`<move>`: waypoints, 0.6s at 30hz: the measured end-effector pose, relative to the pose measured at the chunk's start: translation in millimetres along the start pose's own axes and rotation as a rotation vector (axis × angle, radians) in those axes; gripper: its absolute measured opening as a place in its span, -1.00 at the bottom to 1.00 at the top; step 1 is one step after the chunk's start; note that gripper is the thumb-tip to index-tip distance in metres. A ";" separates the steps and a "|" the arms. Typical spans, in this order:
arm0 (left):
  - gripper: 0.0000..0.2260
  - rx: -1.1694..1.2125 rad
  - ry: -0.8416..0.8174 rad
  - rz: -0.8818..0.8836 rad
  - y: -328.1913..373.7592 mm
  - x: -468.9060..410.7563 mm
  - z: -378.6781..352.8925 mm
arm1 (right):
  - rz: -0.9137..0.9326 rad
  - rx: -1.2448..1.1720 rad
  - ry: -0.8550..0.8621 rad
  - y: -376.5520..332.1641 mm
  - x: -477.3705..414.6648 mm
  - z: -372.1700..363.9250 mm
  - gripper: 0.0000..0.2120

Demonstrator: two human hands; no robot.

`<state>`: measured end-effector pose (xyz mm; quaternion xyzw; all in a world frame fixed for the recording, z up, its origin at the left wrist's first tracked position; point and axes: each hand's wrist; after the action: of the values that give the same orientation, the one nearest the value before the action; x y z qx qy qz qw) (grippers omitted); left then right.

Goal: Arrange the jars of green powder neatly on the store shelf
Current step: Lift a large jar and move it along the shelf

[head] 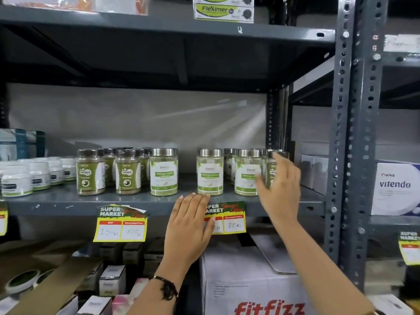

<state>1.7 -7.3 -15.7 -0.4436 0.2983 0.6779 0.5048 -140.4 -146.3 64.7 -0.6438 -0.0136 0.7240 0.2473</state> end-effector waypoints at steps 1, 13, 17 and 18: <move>-0.59 0.004 0.007 0.000 0.0 -0.3 -0.2 | 0.090 -0.065 -0.017 -17.4 1.4 -2.4 -0.50; -0.67 -0.101 -0.035 0.013 -39.5 1.6 27.3 | 0.006 -0.355 -0.724 -143.3 -4.1 -80.8 -0.33; -0.71 -0.033 -0.018 0.014 -37.7 2.2 27.3 | -0.271 -0.488 -0.857 -150.6 -3.5 -98.9 -0.47; -0.72 -0.024 -0.006 0.019 -35.9 2.1 26.6 | -0.305 -0.519 -0.863 -150.3 -2.7 -102.0 -0.50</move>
<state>27.7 27.5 -4.7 -0.4447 0.2931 0.6874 0.4937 6.6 -46.0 100.6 -0.3180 -0.3867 0.8518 0.1540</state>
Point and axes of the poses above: each hand's wrist, its own x-axis away from the middle knuckle, its own z-axis out of the back of the hand, y = z × x, and after that the axes turned 3 degrees about x, right-handed
